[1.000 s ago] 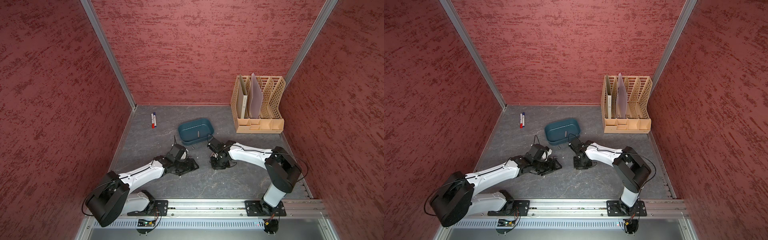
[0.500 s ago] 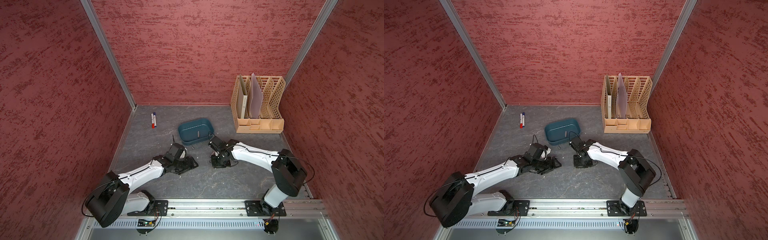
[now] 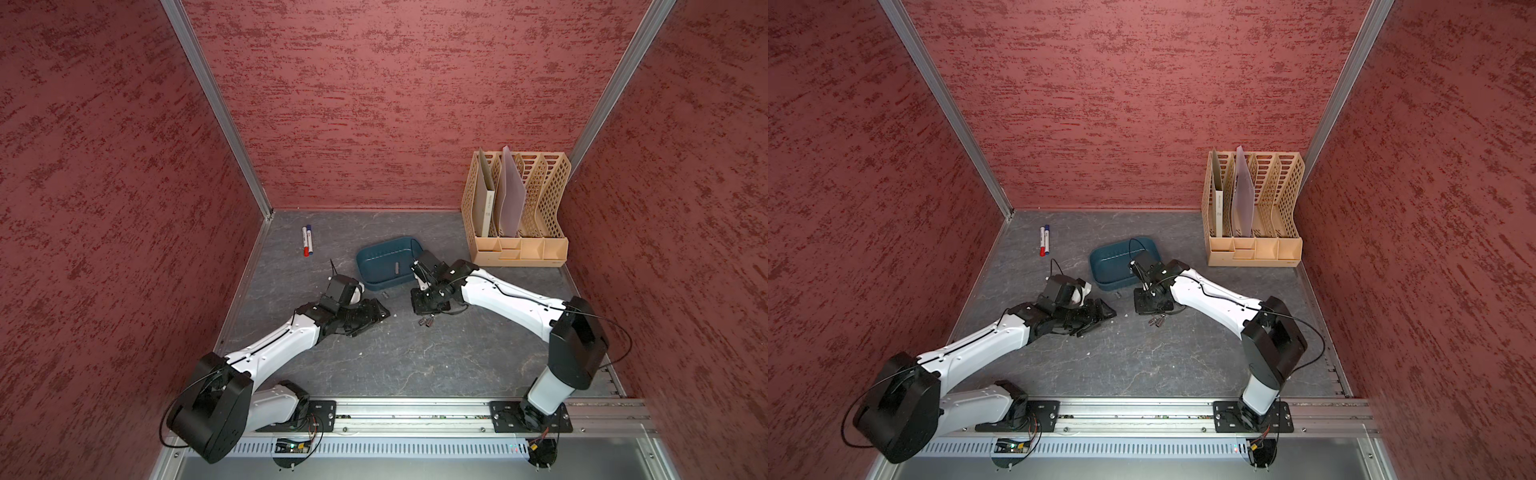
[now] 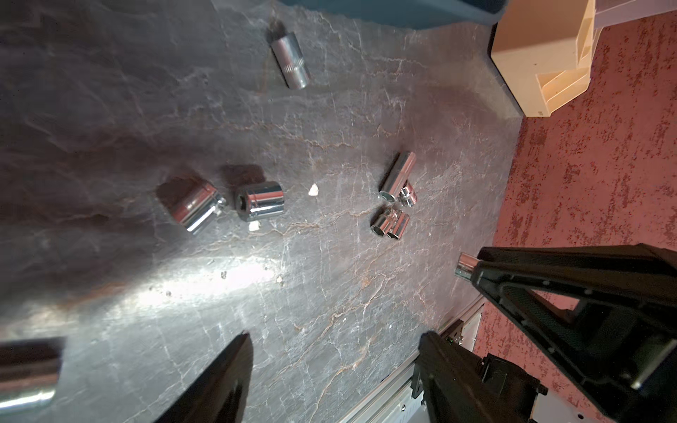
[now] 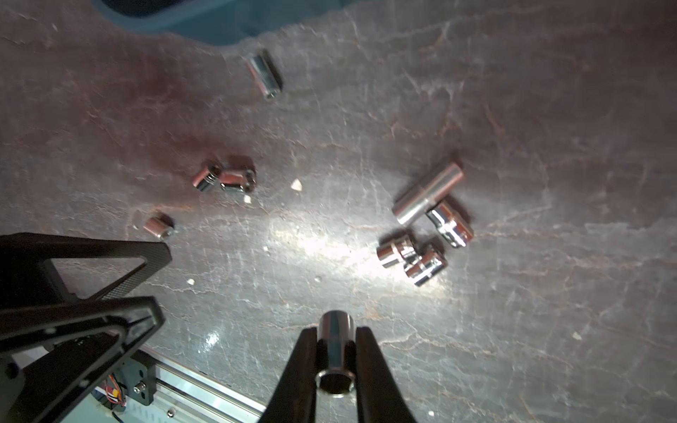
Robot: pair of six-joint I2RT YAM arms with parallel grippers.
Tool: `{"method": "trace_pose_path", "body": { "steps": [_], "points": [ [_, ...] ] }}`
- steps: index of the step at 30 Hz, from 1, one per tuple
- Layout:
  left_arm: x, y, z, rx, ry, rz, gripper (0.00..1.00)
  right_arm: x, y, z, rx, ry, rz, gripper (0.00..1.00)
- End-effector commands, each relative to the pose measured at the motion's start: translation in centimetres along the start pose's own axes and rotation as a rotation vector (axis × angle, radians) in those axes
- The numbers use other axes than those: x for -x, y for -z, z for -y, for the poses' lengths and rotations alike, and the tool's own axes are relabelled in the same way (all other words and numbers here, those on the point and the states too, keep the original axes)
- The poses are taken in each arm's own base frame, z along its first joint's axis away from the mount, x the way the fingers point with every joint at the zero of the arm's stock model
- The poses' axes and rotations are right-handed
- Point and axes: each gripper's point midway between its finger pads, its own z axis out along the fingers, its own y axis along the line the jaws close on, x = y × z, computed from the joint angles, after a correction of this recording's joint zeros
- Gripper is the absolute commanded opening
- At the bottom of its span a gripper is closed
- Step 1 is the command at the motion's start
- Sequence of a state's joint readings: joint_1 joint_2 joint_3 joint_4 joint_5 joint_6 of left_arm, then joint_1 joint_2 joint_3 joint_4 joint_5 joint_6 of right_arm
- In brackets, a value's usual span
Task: Put the socket on the desktop into the storage box
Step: Place the socket head in the storage box.
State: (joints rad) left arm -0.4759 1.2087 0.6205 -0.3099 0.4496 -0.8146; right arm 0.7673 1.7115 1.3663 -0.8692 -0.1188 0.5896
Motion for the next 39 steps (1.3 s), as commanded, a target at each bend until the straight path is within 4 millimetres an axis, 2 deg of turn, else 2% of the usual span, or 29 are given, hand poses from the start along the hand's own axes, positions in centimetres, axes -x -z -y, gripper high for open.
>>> {"method": "trace_pose_path", "body": {
  "steps": [1, 11, 18, 30, 39],
  "points": [
    [1.2, 1.6, 1.2, -0.026, -0.020, 0.030, 0.75, 1.9, 0.5, 0.5, -0.028, 0.016, 0.022, 0.19],
    [3.7, 3.6, 1.5, -0.027, 0.006, 0.080, 0.75, 6.6, 1.3, -0.2, -0.009, 0.019, 0.070, 0.19],
    [5.4, 4.5, 1.2, -0.012, 0.037, 0.113, 0.75, 9.8, 0.9, -0.5, 0.005, 0.001, 0.087, 0.19],
    [7.6, 4.9, 1.2, -0.009, 0.059, 0.144, 0.75, 14.1, -1.5, -0.4, 0.029, -0.065, 0.092, 0.19],
    [8.8, 4.4, 1.0, -0.008, 0.074, 0.145, 0.75, 16.1, -4.2, 0.4, 0.037, -0.116, 0.067, 0.19]
  ]
}}
